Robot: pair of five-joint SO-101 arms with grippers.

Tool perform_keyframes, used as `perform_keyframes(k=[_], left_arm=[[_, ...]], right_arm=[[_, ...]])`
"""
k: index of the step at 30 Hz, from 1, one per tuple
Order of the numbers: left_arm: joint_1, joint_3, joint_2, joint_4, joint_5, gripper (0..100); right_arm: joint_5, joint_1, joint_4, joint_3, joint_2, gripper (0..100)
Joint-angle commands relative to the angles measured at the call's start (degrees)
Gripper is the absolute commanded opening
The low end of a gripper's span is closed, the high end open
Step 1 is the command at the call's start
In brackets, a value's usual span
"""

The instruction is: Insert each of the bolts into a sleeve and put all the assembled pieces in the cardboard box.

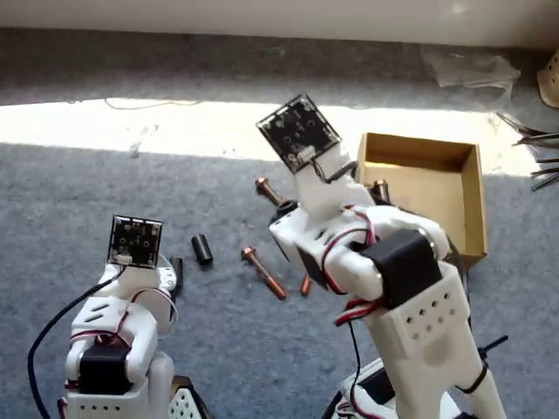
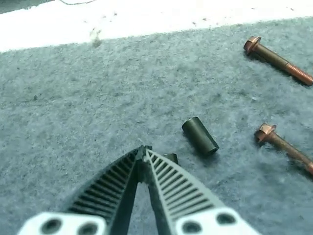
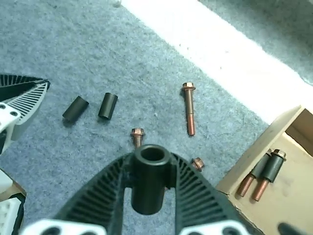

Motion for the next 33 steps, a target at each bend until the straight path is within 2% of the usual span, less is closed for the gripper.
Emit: perform_keyframes(k=[1,8,11,17,21,29,33], left_arm=[[2.59,-0.04,-0.13,-2.55,-1.05,1],[2.59,-0.13,-0.04,-4.22,-1.05,1],[2.77,-0.31,-0.04,-4.22,-1.05,1],[9.63,-0.48,-0.04,-4.22,-3.43,1],[10.42,-0.48,0.04,-4.22,-5.01,1],[10.51,-1.54,0.48,-4.22,-5.01,1],[10.68,-5.76,7.52,-4.31,-5.01,1]], right_arm=[[-0.53,-0.31,-4.79,8.48,-8.57,0.4],[-0.62,-0.04,-8.92,20.70,-22.20,0.4],[-0.62,2.68,-11.38,25.36,-27.21,0.4],[-0.62,5.67,-16.13,37.41,-37.05,0.4],[-0.62,5.67,-20.00,44.62,-44.88,0.4],[-0.62,5.67,-21.05,50.42,-55.60,0.4],[-0.70,5.67,-21.85,52.44,-58.15,0.4]])
